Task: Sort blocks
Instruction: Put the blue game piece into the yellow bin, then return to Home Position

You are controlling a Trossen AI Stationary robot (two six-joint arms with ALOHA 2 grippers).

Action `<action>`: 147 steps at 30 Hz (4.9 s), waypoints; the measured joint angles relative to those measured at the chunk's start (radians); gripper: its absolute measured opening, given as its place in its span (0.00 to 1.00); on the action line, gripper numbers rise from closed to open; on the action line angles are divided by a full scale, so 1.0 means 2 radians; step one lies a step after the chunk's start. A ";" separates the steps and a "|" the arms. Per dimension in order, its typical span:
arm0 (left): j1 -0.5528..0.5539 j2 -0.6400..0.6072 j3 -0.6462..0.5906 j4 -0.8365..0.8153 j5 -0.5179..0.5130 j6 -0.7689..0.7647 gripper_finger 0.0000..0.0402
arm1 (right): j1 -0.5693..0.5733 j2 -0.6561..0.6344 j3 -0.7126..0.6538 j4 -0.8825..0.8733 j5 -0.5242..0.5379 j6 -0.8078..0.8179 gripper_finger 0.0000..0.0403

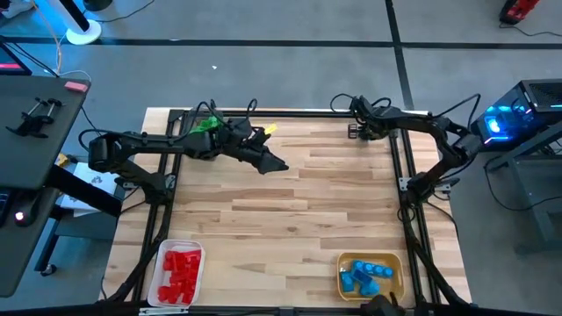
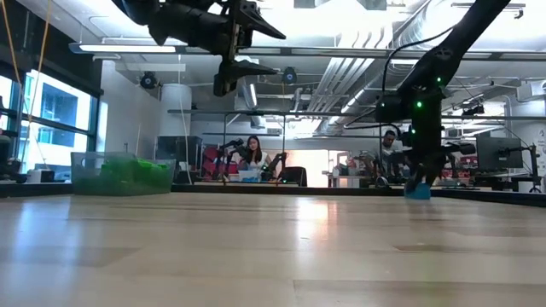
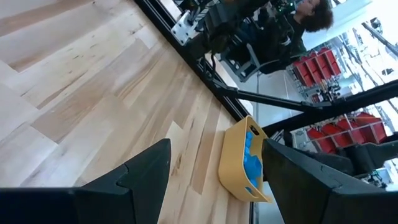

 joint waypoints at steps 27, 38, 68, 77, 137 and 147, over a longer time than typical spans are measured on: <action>0.000 0.000 0.000 -0.061 0.000 0.118 0.60 | 0.562 -0.094 0.000 -0.055 -0.187 0.240 0.00; 0.010 0.000 0.000 -0.058 0.000 0.161 0.60 | 0.750 -0.213 0.000 0.070 -0.204 0.384 0.00; 0.024 0.000 0.000 0.016 0.008 0.114 0.60 | 0.914 -0.190 0.000 0.004 -0.368 0.510 0.39; 0.041 -0.029 0.000 0.060 0.077 0.104 0.60 | 0.885 -0.235 0.000 0.057 -0.364 0.467 0.55; -0.047 -0.309 -0.479 0.420 -0.184 0.036 0.00 | 0.462 -0.551 -0.371 0.667 -0.286 -0.032 0.00; -0.047 -0.309 -0.479 0.412 -0.184 0.036 0.00 | 0.462 -0.570 -0.413 0.548 -0.296 -0.055 0.00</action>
